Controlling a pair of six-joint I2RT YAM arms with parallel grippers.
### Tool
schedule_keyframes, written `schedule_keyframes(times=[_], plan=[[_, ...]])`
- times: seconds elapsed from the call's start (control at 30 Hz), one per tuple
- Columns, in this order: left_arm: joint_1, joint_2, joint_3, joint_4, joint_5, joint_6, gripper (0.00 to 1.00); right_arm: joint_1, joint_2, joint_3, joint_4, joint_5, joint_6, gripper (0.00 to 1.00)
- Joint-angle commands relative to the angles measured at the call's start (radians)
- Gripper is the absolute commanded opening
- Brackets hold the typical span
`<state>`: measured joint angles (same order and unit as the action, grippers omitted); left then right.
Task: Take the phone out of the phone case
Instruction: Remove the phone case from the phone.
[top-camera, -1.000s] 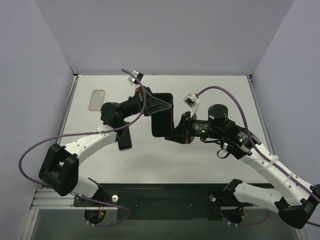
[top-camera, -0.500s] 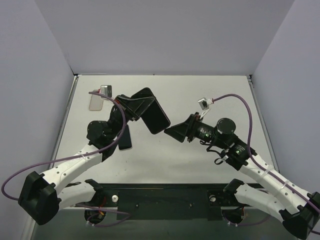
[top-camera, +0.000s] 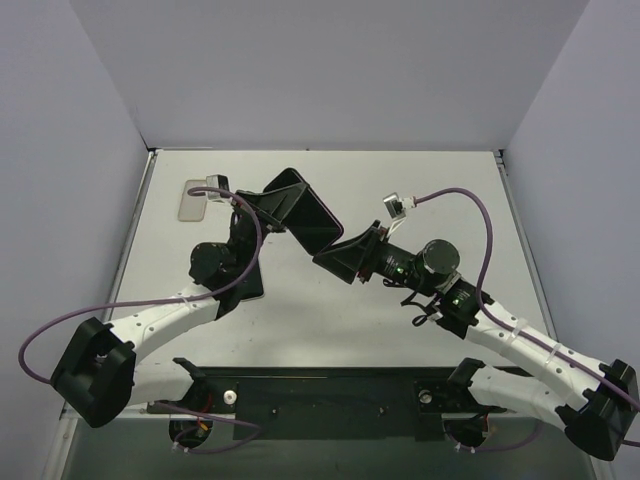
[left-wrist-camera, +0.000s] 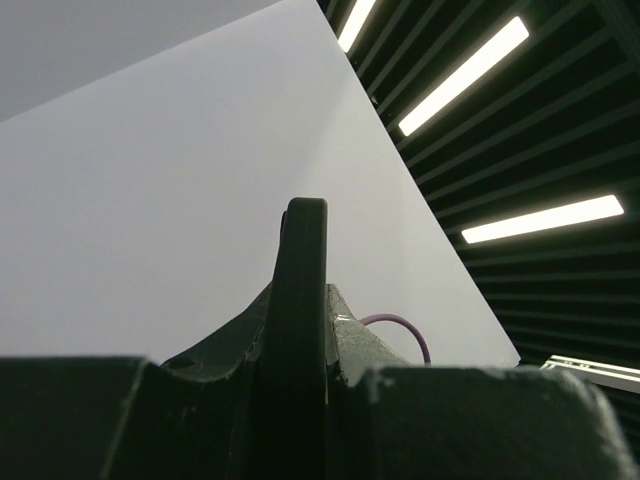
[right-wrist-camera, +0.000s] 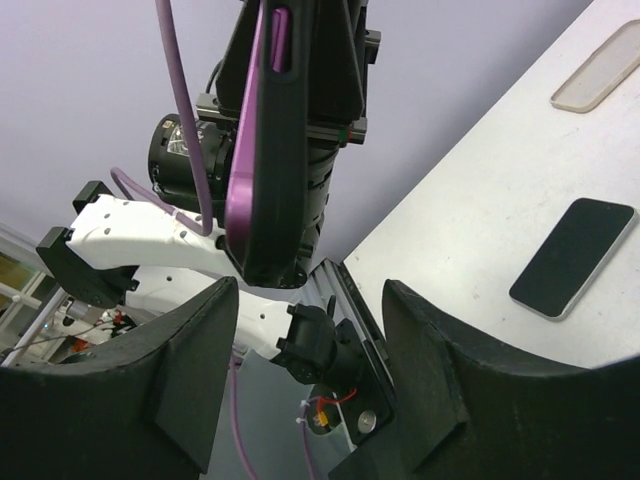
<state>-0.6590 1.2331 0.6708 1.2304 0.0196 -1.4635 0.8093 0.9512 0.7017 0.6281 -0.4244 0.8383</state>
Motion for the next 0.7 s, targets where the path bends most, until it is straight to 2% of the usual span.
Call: schedule_keyframes(times=[0.0,0.23,0.43,0.57,0.67], plan=[[-0.004,-0.034,0.021,0.162,-0.050,-0.009,0.00,0.008,0.003,0.055,0.099,0.006,-0.036,0.53],[-0.008,-0.040,0.033,0.150,-0.046,0.006,0.00,0.013,0.027,0.079,0.110,0.021,-0.027,0.45],[-0.011,-0.046,0.026,0.152,-0.052,-0.001,0.00,0.024,0.075,0.108,0.131,0.006,-0.018,0.34],[-0.010,-0.061,0.030,0.139,-0.052,-0.021,0.00,0.033,0.103,0.116,0.139,-0.029,-0.021,0.22],[0.018,-0.086,0.047,0.051,-0.026,-0.087,0.00,0.045,0.119,0.119,0.108,-0.062,-0.071,0.09]])
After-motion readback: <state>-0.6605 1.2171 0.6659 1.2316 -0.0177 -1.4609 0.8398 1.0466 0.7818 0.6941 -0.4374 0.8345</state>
